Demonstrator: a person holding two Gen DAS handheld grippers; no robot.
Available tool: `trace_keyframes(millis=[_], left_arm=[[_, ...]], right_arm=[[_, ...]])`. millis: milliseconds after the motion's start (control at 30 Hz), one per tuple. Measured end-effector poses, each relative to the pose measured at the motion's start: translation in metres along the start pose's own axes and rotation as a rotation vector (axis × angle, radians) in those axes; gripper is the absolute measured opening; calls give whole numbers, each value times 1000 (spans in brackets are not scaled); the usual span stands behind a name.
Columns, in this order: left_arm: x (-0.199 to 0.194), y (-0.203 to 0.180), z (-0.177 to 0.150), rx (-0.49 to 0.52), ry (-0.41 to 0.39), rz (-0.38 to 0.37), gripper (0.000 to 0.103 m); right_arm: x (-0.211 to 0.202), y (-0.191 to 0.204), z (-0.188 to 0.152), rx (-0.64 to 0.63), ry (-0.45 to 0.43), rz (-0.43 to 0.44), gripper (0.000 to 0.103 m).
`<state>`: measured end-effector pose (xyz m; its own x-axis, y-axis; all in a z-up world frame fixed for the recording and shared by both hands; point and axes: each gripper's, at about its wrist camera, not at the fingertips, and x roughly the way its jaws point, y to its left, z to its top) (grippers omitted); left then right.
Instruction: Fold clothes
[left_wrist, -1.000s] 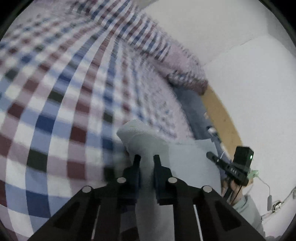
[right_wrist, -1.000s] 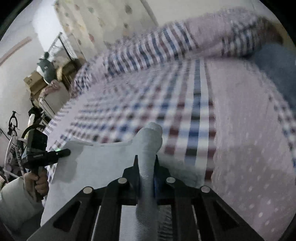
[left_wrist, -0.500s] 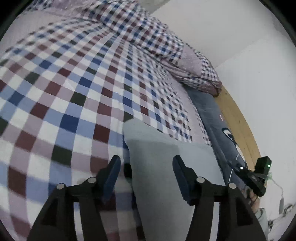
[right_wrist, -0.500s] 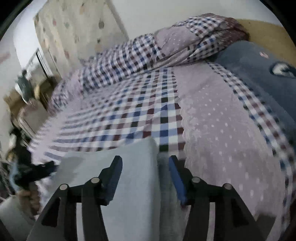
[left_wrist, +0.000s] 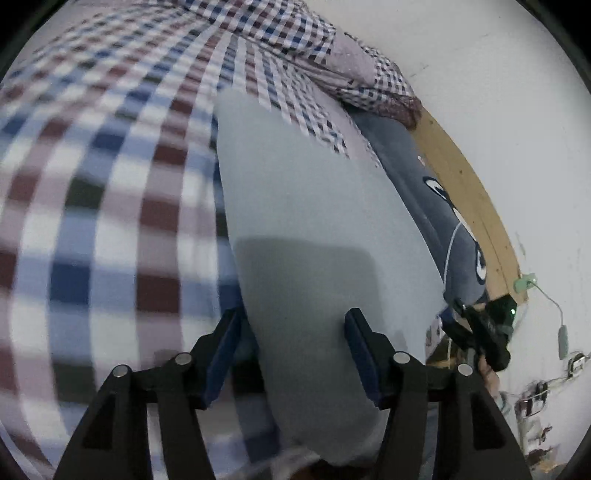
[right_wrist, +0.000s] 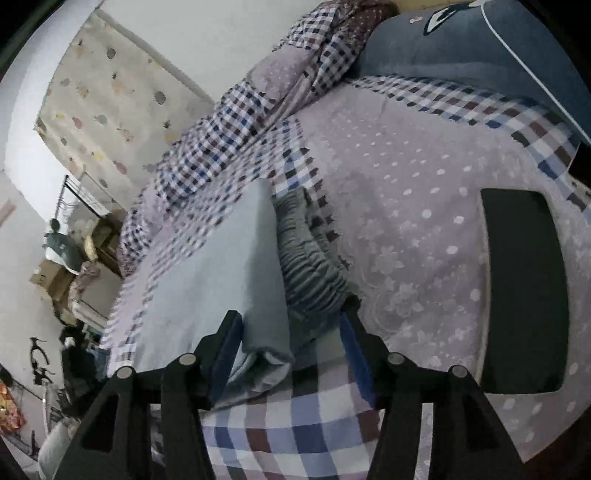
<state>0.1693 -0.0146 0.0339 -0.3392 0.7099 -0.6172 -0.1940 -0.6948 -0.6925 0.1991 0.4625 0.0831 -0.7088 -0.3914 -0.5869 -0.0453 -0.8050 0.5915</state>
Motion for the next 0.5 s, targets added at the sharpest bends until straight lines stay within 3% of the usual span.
trace_keyframes(millis=[200, 233, 300, 400, 500], left_arm=[[-3, 2, -19, -75, 21, -53, 62], [-2, 3, -22, -94, 26, -68, 62], [0, 6, -28, -132, 32, -99, 63], [5, 9, -32, -151, 30, -119, 63], [3, 11, -36, -166, 4, -116, 45]], right_arm=[[19, 6, -7, 9, 50, 49, 53], [22, 7, -9, 11, 58, 57, 50], [27, 10, -10, 0, 64, 60, 32], [26, 16, -9, -34, 49, 48, 20], [14, 26, -5, -86, -4, 34, 16]])
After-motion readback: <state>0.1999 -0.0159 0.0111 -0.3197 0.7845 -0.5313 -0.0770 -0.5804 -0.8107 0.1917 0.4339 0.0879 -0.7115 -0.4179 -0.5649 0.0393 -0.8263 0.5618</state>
